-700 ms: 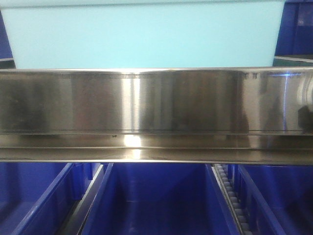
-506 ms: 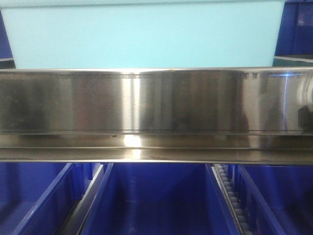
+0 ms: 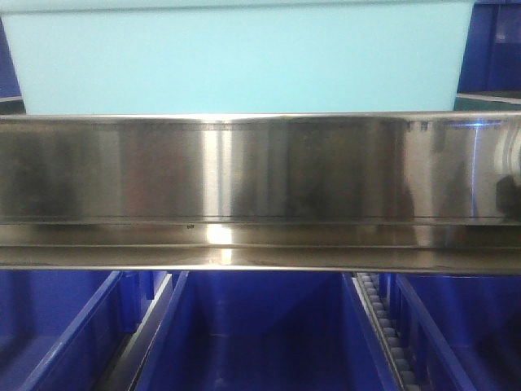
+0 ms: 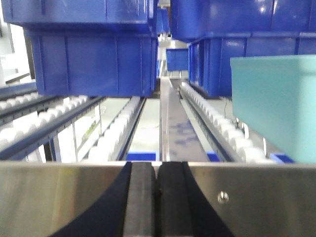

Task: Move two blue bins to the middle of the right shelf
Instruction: 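Reach both grippers toward opposite sides of the light teal bin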

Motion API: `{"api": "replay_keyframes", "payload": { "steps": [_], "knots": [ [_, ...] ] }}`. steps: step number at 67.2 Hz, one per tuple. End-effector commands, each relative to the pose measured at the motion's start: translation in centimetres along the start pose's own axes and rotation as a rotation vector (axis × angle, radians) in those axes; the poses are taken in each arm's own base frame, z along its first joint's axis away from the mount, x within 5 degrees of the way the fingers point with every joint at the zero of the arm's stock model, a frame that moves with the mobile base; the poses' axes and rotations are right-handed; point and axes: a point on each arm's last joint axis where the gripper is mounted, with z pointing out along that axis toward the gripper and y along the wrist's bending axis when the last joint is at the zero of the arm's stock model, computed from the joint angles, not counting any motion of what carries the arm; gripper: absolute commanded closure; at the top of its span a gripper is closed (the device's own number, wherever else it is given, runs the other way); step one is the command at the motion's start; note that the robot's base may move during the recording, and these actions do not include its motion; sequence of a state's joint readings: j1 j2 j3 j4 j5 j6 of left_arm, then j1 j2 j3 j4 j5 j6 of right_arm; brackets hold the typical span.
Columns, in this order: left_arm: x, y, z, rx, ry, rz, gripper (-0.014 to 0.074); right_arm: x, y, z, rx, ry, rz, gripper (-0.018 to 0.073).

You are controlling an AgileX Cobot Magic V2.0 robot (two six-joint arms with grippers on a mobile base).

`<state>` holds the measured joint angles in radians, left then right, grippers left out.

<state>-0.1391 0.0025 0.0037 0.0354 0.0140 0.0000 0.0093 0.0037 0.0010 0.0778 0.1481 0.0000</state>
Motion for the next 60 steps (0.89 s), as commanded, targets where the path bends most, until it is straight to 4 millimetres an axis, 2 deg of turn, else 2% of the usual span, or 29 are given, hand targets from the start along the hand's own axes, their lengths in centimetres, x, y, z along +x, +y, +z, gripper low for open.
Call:
{"api": "replay_keyframes", "payload": {
  "steps": [1, 15, 27, 32, 42, 49, 60],
  "knots": [
    [-0.7, 0.0, -0.1, -0.004, -0.065, -0.004, 0.0707, -0.4, 0.0, 0.0, -0.002, -0.046, 0.0, 0.072],
    [-1.1, 0.0, -0.1, -0.004, -0.11, -0.004, 0.0707, -1.1, 0.0, -0.1, -0.002, -0.115, 0.0, 0.072],
    [-2.4, 0.0, -0.3, -0.004, -0.236, -0.006, 0.0707, -2.3, 0.0, -0.3, -0.003, -0.251, 0.007, 0.072],
    [-4.2, 0.1, -0.6, -0.006, -0.256, -0.006, 0.0707, -4.1, 0.2, -0.8, -0.009, -0.272, 0.007, 0.072],
    [-8.6, 0.3, -1.6, -0.011, -0.261, -0.006, 0.0687, -9.3, 0.7, -3.1, -0.025, -0.317, 0.004, 0.072],
    [-11.2, 0.4, -1.7, -0.013, -0.176, -0.007, 0.0566, -12.0, 1.0, -3.5, -0.03, -0.267, 0.002, 0.072],
    [-14.4, 0.6, -0.6, -0.013, -0.058, -0.008, 0.0244, -15.3, 1.3, -2.7, -0.029, -0.236, 0.002, 0.072]
  ]
}}
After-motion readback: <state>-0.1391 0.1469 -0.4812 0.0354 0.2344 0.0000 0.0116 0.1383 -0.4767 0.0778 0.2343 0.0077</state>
